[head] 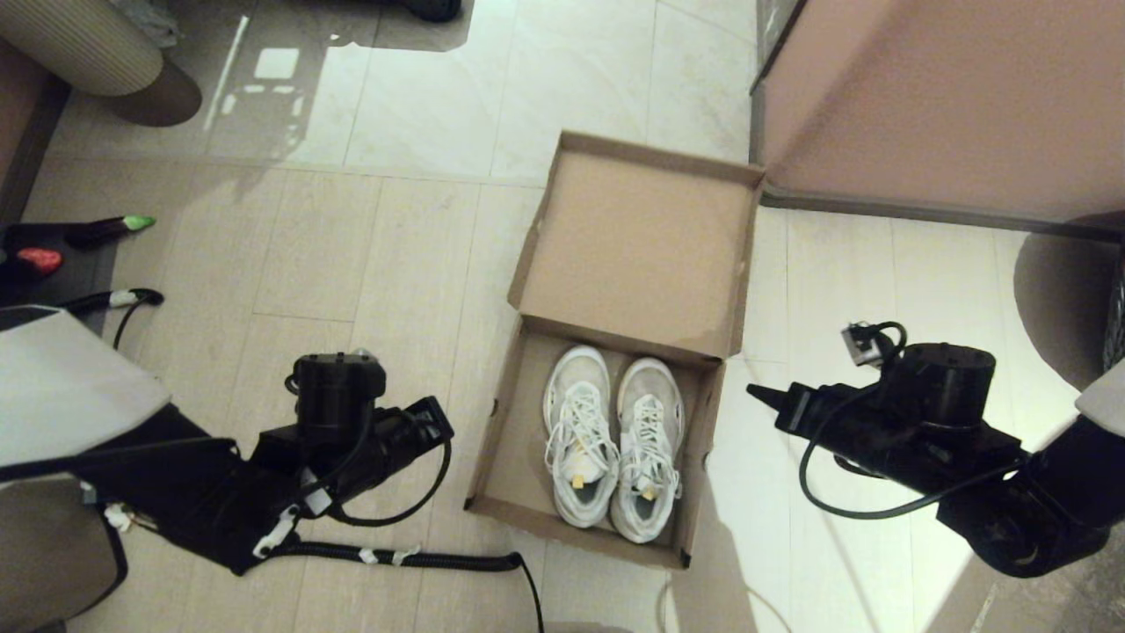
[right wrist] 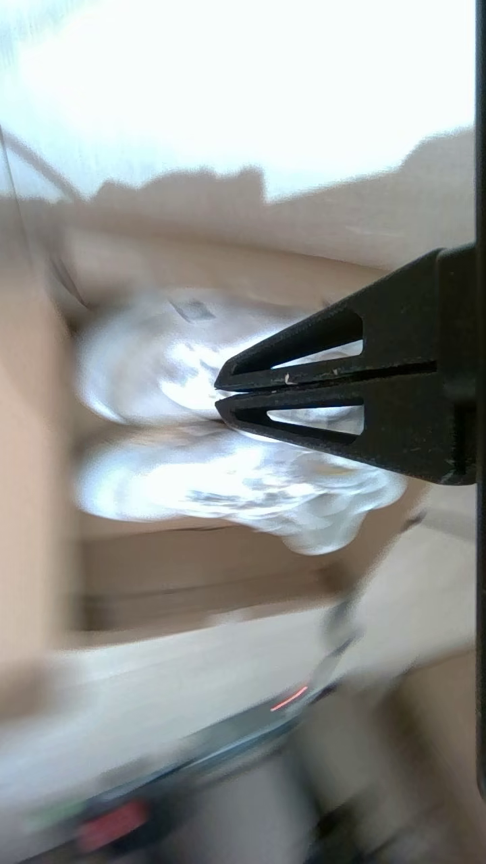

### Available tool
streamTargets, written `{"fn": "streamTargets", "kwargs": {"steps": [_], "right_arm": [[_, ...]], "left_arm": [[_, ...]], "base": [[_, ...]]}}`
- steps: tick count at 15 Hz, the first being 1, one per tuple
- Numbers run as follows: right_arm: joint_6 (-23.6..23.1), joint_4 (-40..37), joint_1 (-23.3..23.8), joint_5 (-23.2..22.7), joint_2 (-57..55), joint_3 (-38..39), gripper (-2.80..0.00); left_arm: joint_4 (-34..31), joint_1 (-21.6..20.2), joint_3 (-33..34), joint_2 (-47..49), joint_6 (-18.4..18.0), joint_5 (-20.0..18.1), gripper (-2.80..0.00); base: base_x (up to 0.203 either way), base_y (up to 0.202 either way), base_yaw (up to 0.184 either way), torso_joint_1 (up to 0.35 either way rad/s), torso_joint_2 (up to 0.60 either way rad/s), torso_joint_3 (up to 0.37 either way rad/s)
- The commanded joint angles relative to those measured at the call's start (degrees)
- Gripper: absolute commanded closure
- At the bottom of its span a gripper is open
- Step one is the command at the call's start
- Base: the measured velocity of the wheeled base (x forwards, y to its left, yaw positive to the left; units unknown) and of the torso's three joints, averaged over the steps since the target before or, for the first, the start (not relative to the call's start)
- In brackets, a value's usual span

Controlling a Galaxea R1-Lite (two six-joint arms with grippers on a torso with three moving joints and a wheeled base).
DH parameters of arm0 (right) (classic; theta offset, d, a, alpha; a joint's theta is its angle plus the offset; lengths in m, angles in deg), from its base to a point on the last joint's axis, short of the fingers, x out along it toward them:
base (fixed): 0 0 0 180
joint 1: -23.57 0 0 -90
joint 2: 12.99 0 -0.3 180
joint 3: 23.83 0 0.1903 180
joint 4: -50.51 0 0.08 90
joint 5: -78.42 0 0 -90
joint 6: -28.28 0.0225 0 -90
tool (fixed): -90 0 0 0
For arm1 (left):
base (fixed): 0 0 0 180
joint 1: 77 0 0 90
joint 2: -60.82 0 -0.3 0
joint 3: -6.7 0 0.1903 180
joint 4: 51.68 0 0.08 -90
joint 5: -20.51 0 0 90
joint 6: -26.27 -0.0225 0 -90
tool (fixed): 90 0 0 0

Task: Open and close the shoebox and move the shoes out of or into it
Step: Open the shoe box, then put the shoes out of the shoe box

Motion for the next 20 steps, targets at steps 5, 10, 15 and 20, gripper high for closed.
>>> {"fn": "streamTargets", "kwargs": {"steps": [5,10,15,20], "right_arm": [[-3.13,-9.71,-15.40,9.02,-1.74,-0.68,0.00],[-3.21,-22.83,-20.21,11.16,-0.94,-2.78,0.00],[-2.71,-33.02,-25.08,11.16,-0.94,-5.72,0.00],[-1.98,-39.72,-26.13,11.51,-1.92,-6.50,0.00]], "left_arm": [[8.93,-0.67,12.66,-6.67,-4.76,-0.76,0.00],[9.06,-0.85,14.49,-10.27,-4.67,-0.70,0.00],[9.06,-0.85,19.68,-15.46,-4.58,-0.59,0.00],[9.04,-1.40,27.95,-23.03,-4.50,-0.57,0.00]], "base": [[0.000,0.000,0.000,0.000,0.00,0.000],[0.000,0.000,0.000,0.000,0.00,0.000],[0.000,0.000,0.000,0.000,0.00,0.000],[0.000,0.000,0.000,0.000,0.00,0.000]]}}
